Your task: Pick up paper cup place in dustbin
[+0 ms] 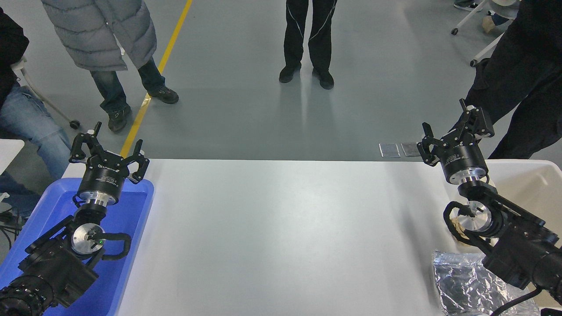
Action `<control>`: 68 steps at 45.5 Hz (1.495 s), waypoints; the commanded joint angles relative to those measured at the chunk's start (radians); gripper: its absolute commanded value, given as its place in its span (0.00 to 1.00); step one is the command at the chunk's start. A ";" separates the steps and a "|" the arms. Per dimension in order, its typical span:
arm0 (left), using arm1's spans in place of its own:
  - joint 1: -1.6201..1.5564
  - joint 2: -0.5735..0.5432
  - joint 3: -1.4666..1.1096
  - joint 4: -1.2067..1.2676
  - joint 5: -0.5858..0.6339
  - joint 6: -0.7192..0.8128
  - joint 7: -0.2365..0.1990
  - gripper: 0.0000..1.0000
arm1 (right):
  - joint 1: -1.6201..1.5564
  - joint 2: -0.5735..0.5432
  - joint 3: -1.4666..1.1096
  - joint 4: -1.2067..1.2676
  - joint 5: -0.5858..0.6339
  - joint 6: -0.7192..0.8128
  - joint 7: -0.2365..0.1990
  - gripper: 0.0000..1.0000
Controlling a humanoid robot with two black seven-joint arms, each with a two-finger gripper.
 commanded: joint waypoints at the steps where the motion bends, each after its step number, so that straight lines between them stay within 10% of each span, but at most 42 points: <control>1: 0.000 0.000 0.000 0.000 0.000 0.000 -0.001 0.98 | 0.003 0.003 0.000 0.001 0.002 -0.001 0.001 1.00; 52: 0.000 0.000 0.000 0.000 -0.001 0.000 -0.001 0.98 | 0.003 -0.036 -0.011 -0.002 0.001 -0.009 -0.001 1.00; 68: 0.000 0.000 -0.002 -0.001 -0.001 0.000 -0.001 0.98 | 0.152 -0.226 -0.510 0.070 0.007 0.005 0.002 1.00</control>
